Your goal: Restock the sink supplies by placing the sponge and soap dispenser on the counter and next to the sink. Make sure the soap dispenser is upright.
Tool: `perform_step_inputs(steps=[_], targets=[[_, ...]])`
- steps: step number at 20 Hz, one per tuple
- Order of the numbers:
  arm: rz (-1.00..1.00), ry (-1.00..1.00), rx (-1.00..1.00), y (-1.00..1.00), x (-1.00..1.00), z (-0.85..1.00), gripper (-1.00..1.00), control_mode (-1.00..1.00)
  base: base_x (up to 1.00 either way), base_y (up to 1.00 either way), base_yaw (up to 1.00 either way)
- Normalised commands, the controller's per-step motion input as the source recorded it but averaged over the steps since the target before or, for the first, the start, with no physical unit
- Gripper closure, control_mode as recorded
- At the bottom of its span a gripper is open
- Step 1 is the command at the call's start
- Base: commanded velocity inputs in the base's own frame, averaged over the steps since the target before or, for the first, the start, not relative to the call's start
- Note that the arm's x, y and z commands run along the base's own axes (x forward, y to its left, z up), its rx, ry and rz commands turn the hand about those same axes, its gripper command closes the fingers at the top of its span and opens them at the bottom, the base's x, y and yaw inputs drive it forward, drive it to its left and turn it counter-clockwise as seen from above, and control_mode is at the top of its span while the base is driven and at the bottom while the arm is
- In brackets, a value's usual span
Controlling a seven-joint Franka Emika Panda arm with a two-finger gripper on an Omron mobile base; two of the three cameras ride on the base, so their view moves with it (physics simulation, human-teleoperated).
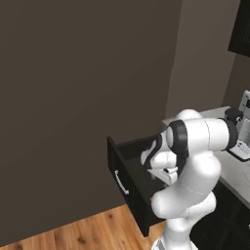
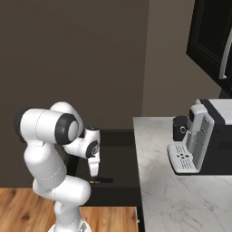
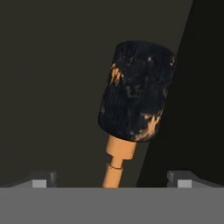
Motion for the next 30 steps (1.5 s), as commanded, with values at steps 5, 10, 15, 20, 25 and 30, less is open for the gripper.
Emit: perform_step_inputs(steps=[5, 10, 15, 20, 25, 30], targets=[[0.00, 0.03, 0.00, 0.00, 0.00, -0.41, -1.00, -1.00, 0.00, 0.00, 0.00], [0.00, 0.01, 0.00, 0.01, 0.00, -0.46, -1.00, -1.00, 0.00, 0.00, 0.00], [0.00, 0.00, 0.00, 0.05, 0.00, -0.41, -1.00, -1.00, 0.00, 0.00, 0.00], [0.00, 0.00, 0.00, 0.05, 0.00, -0.33, -1.00, -1.00, 0.00, 0.00, 0.00], [0.00, 0.00, 0.00, -0.02, -0.01, -0.09, -1.00, -1.00, 0.00, 0.00, 0.00], [0.00, 0.02, 0.00, -0.10, -0.26, -0.05, -1.00, -1.00, 0.00, 0.00, 0.00]])
